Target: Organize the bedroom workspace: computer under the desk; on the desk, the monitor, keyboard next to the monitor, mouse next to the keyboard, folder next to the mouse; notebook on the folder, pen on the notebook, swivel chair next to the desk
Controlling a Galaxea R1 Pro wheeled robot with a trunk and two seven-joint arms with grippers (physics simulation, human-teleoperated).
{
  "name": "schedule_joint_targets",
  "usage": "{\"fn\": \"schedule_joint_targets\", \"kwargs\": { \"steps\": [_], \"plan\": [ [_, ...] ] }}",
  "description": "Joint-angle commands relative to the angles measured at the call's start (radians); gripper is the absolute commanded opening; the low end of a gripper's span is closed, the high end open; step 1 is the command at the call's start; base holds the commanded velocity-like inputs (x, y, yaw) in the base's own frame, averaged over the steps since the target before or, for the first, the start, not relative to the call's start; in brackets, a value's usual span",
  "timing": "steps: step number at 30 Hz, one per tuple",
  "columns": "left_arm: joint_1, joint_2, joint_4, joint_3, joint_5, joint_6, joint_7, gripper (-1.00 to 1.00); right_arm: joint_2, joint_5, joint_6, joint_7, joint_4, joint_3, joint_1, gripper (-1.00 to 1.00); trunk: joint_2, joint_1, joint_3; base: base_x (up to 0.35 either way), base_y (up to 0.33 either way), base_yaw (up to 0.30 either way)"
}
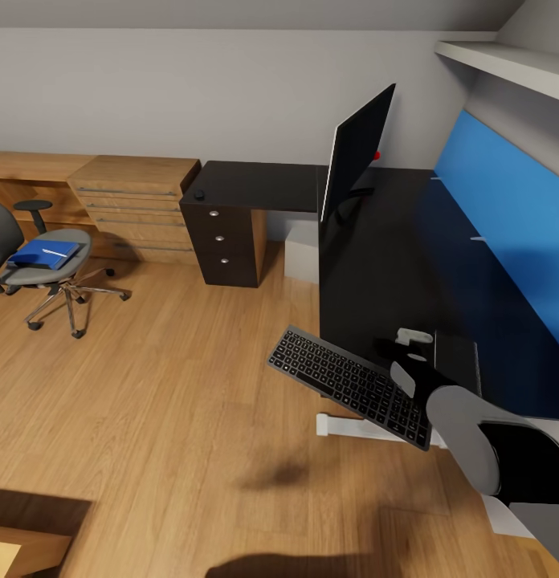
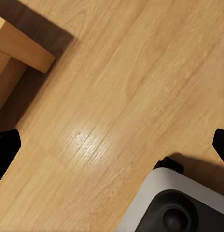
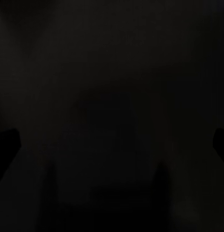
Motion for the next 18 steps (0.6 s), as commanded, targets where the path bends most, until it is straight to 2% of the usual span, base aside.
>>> {"fn": "schedule_joint_targets", "kwargs": {
  "steps": [1, 6, 9, 12, 15, 18],
  "plan": [
    [-0.001, 0.0, 0.0, -0.008, 0.003, -0.003, 0.008, 1.0, 0.0, -0.007, -0.003, 0.001, -0.008, -0.005, -0.001, 1.0, -0.001, 0.0, -0.001, 0.0, 0.0, 0.0],
    [0.0, -0.005, 0.0, -0.008, 0.003, -0.002, 0.008, 1.0, 0.0, -0.007, 0.075, 0.001, -0.058, -0.005, 0.0, 1.0, -0.001, 0.0, -0.001, 0.0, 0.0, 0.0],
    [0.0, -0.009, 0.001, -0.008, 0.003, -0.002, 0.008, 1.0, -0.001, -0.007, 0.216, 0.001, -0.14, -0.006, 0.004, 1.0, -0.001, 0.0, -0.001, 0.0, 0.0, 0.0],
    [0.0, -0.011, 0.001, -0.008, 0.003, -0.003, 0.009, 1.0, -0.001, -0.014, 0.309, 0.001, -0.217, -0.006, 0.023, 1.0, -0.001, 0.0, -0.001, 0.0, 0.0, 0.0],
    [0.0, -0.011, 0.001, -0.008, 0.003, -0.003, 0.009, 1.0, -0.002, -0.043, 0.4, 0.001, -0.31, -0.007, 0.062, 1.0, -0.001, 0.0, -0.001, 0.0, 0.0, 0.0],
    [0.0, -0.012, 0.001, -0.008, 0.003, -0.003, 0.009, 1.0, -0.005, -0.092, 0.487, 0.001, -0.427, -0.01, 0.111, 1.0, -0.001, 0.0, -0.001, 0.0, 0.0, 0.0]
  ]
}}
